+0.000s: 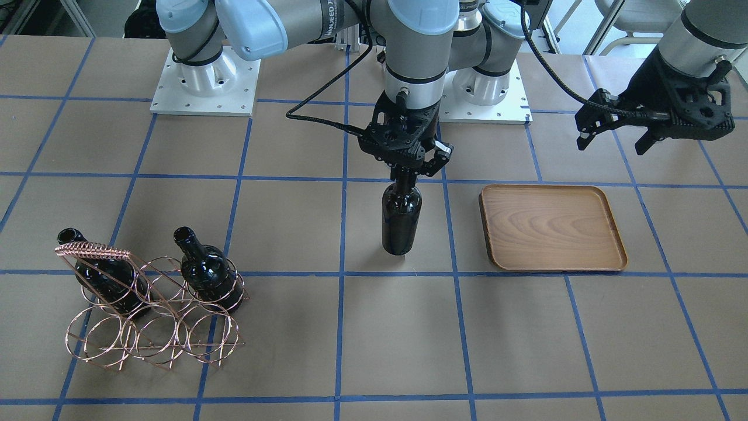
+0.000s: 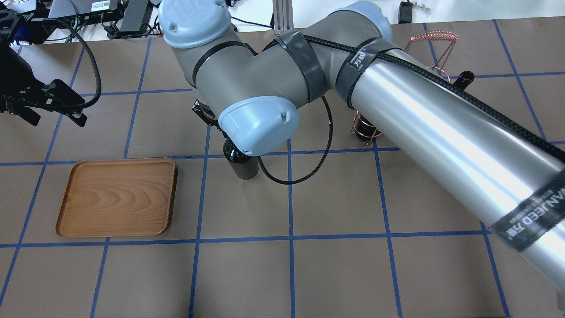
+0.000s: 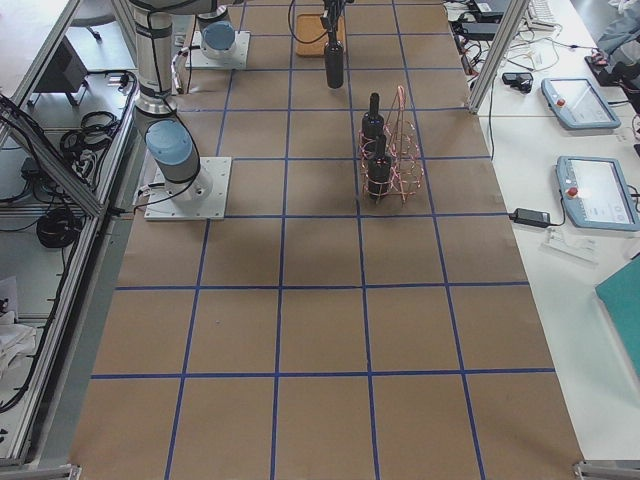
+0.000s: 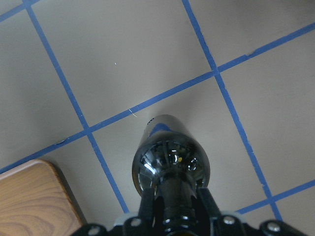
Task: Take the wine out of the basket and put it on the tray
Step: 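Carry the bottle with the right arm across toward the tray and stand it upright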
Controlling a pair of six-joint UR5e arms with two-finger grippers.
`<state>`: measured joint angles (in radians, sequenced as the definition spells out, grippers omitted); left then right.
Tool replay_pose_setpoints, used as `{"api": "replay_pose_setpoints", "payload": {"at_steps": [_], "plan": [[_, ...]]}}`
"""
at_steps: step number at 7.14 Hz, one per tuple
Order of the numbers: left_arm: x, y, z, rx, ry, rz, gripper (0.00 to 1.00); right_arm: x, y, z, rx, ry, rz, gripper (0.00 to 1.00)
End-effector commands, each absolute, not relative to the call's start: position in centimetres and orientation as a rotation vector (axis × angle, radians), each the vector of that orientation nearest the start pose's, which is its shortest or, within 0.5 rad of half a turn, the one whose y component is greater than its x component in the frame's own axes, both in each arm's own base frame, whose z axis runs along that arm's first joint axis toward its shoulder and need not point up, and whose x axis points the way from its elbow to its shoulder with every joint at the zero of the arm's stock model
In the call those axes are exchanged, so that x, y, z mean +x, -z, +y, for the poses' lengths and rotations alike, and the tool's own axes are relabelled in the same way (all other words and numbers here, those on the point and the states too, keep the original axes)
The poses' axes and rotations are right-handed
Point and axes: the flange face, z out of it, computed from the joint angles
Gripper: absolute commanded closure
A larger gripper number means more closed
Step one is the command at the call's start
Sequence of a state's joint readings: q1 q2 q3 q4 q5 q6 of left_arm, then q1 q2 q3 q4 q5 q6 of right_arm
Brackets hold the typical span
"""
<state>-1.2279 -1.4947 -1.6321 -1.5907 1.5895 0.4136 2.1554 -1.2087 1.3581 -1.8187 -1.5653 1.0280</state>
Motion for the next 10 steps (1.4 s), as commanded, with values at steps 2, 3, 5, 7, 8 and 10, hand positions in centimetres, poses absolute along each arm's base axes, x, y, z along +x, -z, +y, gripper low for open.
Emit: {"api": "replay_pose_setpoints", "payload": {"at_steps": [2, 3, 5, 7, 8, 10], "plan": [[3.6, -49.0, -47.6, 0.112, -0.061, 3.081, 0.0, 49.4, -41.3, -48.7, 0.815, 0.108, 2.918, 1.0], [3.7, -48.8, -47.7, 0.11, -0.065, 3.078, 0.0, 50.8, -41.6, -50.0, 0.831, 0.079, 2.866, 1.0], [3.7, -48.7, -47.8, 0.109, -0.064, 3.076, 0.0, 51.7, -41.3, -50.2, 0.832, 0.077, 2.861, 1.0], [3.7, -48.7, -47.8, 0.111, -0.057, 3.075, 0.0, 51.9, -41.1, -49.9, 0.825, 0.076, 2.868, 0.93], [3.7, -48.7, -47.8, 0.111, -0.055, 3.074, 0.0, 52.2, -40.6, -49.6, 0.806, 0.07, 2.882, 0.85], [3.8, -48.7, -47.9, 0.111, -0.055, 3.074, 0.0, 52.9, -39.4, -48.3, 0.788, 0.039, 2.904, 0.79]]}}
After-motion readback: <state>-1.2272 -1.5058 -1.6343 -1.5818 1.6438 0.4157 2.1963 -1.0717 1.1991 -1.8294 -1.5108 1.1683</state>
